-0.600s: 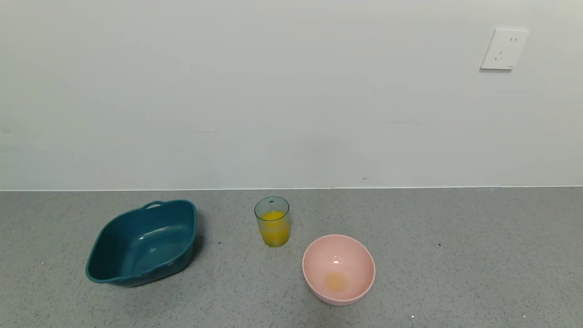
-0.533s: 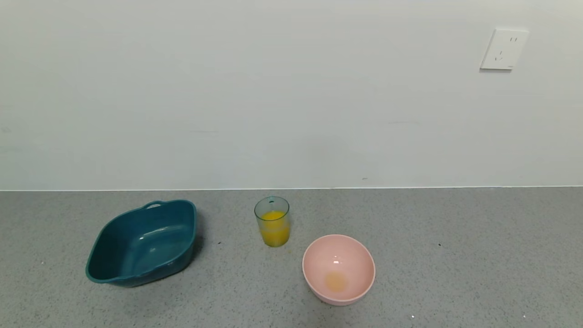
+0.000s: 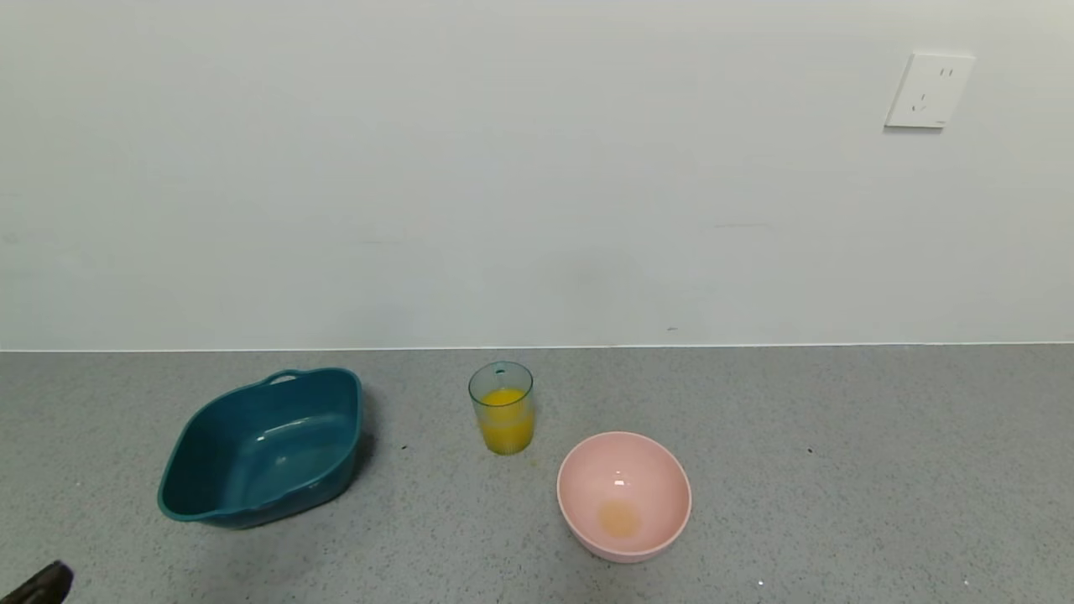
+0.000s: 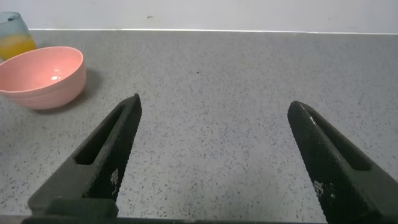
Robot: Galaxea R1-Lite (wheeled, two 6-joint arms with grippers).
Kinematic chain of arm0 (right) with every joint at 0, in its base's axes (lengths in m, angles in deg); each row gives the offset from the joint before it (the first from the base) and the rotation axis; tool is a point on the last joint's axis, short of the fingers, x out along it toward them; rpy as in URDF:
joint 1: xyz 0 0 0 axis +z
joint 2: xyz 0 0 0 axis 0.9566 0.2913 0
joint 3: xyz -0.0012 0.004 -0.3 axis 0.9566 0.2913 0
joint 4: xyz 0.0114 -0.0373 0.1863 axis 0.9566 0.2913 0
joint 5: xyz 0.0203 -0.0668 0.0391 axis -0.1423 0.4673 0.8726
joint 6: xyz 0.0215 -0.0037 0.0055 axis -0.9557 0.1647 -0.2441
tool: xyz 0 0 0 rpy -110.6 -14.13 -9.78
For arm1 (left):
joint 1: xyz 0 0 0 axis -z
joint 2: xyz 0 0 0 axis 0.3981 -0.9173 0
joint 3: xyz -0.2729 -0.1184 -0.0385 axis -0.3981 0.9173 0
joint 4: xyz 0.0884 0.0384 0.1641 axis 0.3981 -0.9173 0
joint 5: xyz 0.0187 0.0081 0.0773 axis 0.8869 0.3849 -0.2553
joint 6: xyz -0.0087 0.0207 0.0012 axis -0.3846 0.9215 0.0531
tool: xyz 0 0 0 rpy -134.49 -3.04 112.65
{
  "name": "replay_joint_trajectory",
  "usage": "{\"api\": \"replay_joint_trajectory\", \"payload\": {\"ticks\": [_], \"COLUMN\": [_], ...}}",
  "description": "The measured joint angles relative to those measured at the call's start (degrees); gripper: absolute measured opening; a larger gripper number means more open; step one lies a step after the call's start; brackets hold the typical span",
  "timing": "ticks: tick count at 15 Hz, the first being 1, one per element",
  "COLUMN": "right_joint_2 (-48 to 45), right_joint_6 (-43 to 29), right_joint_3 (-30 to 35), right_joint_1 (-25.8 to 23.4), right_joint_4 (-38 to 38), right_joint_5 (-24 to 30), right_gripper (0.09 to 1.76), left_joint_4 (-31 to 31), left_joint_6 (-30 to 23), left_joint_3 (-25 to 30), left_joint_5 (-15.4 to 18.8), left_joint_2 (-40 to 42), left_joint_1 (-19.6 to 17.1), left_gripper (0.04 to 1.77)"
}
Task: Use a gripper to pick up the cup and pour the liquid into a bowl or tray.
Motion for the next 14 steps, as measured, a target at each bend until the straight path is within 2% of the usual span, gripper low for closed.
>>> {"api": "replay_joint_trajectory", "payload": {"ticks": [2,5,10,12,14], "right_joint_2": [0.0,0.0,0.0,0.0,0.0], "right_joint_6": [0.0,0.0,0.0,0.0,0.0], "right_joint_3": [0.0,0.0,0.0,0.0,0.0], "right_joint_1": [0.0,0.0,0.0,0.0,0.0], "right_joint_4": [0.0,0.0,0.0,0.0,0.0], "right_joint_5": [0.0,0.0,0.0,0.0,0.0], "right_gripper": [1.71,1.71,1.71,1.71,1.71], "left_joint_4": [0.5,1.9,4.8,8.0,12.7], "left_joint_6": [0.5,1.2,1.2,1.0,0.9], "left_joint_3": [-1.0,-1.4,-2.2,-2.6,-2.8], "left_joint_5": [2.0,2.8,1.5,-0.3,-3.5], "left_joint_2": [-4.7,-12.5,-26.2,-32.3,-38.6], "left_joint_1": [0.1,1.3,10.1,13.3,16.6], "left_gripper": [1.72,1.72,1.72,1.72,1.72]}}
